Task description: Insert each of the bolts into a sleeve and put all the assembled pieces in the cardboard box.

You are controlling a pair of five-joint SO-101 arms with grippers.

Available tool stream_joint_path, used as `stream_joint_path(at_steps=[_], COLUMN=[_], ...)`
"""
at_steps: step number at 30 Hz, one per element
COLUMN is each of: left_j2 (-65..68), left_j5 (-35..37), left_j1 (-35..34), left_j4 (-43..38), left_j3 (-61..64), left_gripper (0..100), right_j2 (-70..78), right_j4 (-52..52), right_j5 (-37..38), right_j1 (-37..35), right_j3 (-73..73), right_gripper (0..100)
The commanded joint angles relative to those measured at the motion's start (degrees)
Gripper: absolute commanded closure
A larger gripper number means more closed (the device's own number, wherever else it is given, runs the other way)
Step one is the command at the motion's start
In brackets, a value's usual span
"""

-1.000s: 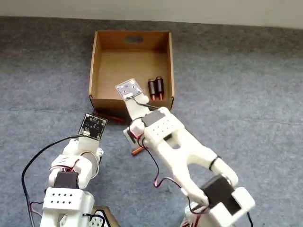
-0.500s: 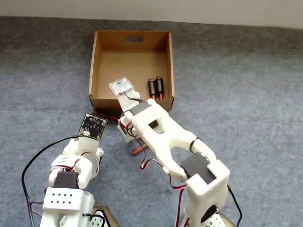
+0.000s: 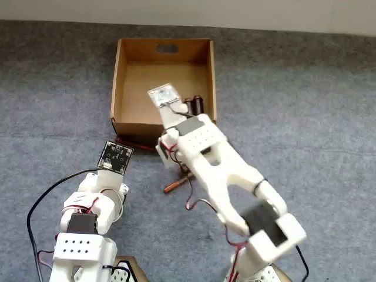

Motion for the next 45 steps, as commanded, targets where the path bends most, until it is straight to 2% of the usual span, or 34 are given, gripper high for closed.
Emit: stream_joint_path(at_steps=[1,8,12,17,24,33,45], left_j2=[-0.57,-0.57,-0.57,-0.57,-0.57,-0.57,-0.57], left_j5=[-0.35,-0.35,-0.35,-0.35,-0.35,-0.35,-0.35], left_j1=[0.57,0.57,0.57,0.57,0.57,0.57,0.57], left_j4=[-0.97,-0.97,-0.97,-0.97,-0.97,-0.97,-0.97], left_j3=[-0.13,-0.13,-0.13,-0.13,-0.13,-0.13,-0.13], left_gripper=[99,99,99,99,99,99,99], right_j2=[-15.60,-33.27,-34.59,-34.59,-32.57,-11.65,-16.75], right_j4=[4.09,4.35,4.09,-1.27,-5.76,-0.13,1.80], right_j5=[0.26,0.62,1.67,6.77,11.34,11.25,11.25], right_j1=[3.56,20.35,28.44,33.89,34.95,34.77,32.66], right_j3=[3.47,17.54,25.80,34.86,42.95,31.25,29.41], right_gripper=[99.2,99.2,99.2,99.2,99.2,95.2,94.6])
